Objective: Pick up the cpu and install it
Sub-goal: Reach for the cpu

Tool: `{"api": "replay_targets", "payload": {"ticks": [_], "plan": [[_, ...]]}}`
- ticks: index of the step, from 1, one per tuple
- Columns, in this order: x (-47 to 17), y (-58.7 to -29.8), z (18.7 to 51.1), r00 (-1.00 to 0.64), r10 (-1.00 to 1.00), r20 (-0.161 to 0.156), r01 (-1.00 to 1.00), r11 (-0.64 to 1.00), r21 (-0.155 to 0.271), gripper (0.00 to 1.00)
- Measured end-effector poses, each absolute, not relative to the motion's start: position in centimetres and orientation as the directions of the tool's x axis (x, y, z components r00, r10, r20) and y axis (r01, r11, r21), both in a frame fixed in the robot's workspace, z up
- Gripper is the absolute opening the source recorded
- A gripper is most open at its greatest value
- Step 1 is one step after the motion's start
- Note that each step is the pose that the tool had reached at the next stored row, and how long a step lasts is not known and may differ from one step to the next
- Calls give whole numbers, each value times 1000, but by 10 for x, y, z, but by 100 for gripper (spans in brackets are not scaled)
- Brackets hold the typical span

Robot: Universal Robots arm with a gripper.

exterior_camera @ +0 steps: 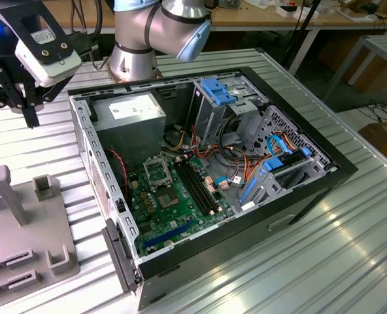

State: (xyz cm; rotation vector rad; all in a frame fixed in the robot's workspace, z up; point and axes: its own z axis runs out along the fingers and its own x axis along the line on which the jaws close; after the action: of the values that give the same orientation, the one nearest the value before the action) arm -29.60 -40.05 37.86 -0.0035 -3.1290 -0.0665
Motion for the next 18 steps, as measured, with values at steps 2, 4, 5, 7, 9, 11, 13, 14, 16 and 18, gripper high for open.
{"api": "replay_targets", "payload": {"ticks": [2, 4, 5, 7, 9, 11, 13, 14, 16, 18], "plan": [[-298, -400, 379, -1000, 2, 12, 2, 999, 42, 11], [-299, -401, 379, -1000, 2, 12, 2, 999, 42, 11], [-299, -401, 379, -1000, 2, 12, 2, 999, 42, 11], [-301, -401, 379, -1000, 2, 12, 2, 999, 42, 11], [-301, -401, 379, -1000, 2, 12, 2, 999, 42, 11], [-303, -401, 379, -1000, 2, 12, 3, 999, 42, 11], [-304, -401, 379, -1000, 2, 12, 2, 999, 42, 11], [-305, -401, 379, -1000, 2, 12, 2, 999, 42, 11], [-306, -401, 379, -1000, 2, 12, 2, 999, 42, 11], [-306, -401, 379, -1000, 2, 12, 2, 999, 42, 11]]}}
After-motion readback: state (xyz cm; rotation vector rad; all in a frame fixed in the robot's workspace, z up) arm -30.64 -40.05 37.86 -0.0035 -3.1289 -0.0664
